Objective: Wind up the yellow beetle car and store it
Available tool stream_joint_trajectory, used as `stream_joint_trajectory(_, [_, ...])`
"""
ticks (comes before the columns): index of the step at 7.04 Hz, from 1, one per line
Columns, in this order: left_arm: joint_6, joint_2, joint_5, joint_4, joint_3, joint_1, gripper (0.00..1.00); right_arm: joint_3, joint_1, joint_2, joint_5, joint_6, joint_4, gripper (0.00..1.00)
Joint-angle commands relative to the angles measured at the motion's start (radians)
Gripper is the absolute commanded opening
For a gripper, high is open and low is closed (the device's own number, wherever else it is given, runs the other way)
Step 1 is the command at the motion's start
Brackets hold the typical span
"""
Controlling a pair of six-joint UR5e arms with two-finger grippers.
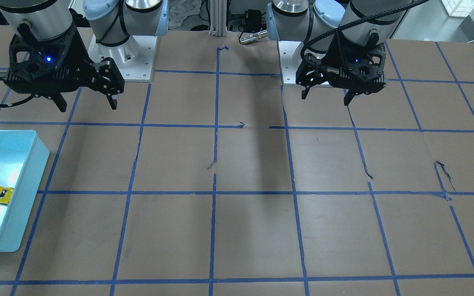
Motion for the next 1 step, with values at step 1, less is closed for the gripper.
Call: stream_joint_trajectory(1, [-0.022,-0.014,-0.012,-0.001,0.003,-0.001,1.00,0.001,0.000,-0.003,0.002,-0.001,-0.001,1.00])
